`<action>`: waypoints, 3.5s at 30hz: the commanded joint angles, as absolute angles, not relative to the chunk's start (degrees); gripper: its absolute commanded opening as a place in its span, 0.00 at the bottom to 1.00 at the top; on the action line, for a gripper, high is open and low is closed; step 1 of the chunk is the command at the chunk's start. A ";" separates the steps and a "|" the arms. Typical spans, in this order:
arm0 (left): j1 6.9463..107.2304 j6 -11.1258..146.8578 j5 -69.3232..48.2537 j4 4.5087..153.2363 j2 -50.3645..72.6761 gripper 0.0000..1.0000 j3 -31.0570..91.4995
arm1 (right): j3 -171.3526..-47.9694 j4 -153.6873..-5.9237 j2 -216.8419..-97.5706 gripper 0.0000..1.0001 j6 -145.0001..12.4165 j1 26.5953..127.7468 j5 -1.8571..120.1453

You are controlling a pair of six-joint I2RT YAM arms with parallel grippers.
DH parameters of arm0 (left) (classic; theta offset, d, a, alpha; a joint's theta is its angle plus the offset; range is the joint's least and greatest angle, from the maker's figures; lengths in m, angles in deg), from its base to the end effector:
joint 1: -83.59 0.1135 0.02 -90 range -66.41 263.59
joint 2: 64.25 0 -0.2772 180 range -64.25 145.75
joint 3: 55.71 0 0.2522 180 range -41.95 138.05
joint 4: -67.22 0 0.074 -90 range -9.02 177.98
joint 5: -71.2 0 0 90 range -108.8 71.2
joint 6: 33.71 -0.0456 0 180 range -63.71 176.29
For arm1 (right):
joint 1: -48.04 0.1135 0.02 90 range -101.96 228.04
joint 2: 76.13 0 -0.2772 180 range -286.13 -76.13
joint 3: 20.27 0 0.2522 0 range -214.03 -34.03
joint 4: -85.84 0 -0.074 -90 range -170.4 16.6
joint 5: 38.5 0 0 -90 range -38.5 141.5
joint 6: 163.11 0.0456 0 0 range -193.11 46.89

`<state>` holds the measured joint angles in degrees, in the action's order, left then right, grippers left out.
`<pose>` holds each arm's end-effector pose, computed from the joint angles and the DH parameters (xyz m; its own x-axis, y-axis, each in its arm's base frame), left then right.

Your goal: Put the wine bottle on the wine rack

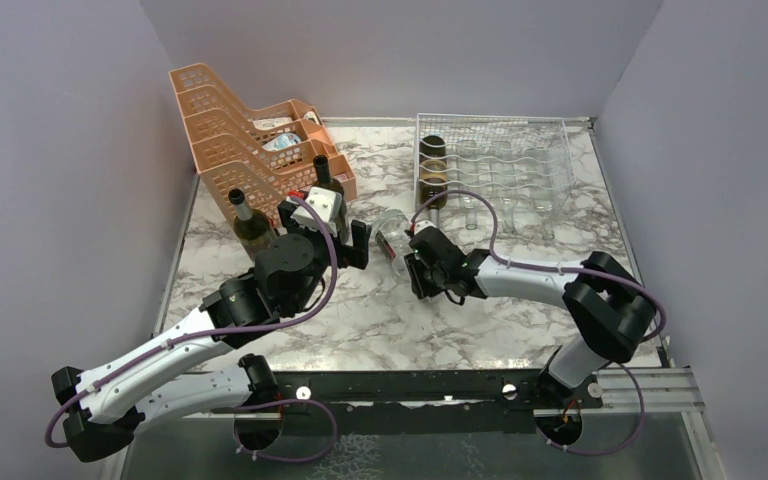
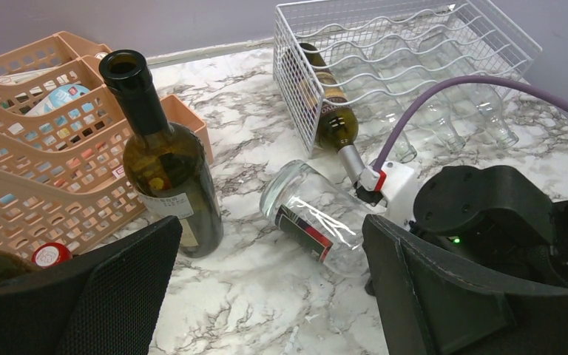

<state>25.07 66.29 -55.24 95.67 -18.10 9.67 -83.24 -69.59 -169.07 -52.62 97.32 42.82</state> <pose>0.1147 -0.1354 0.3787 -0.1484 -0.0252 -0.9886 0.3596 0.9299 -0.0777 0.2151 0.2394 0.1674 -0.7400 -0.3293 -0.5865 -0.4623 0.8823 0.0879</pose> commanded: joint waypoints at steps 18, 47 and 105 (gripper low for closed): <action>24.92 65.78 -54.13 95.13 -18.71 0.99 9.73 | -77.82 -81.45 -149.77 0.01 -56.54 97.35 42.40; 24.89 66.13 -54.03 95.46 -20.13 0.99 9.38 | -108.19 -70.81 -155.09 0.01 -54.22 80.31 36.99; 24.91 64.93 -55.25 95.66 -21.21 0.99 10.42 | -125.40 -62.37 -176.62 0.72 -41.95 72.30 43.99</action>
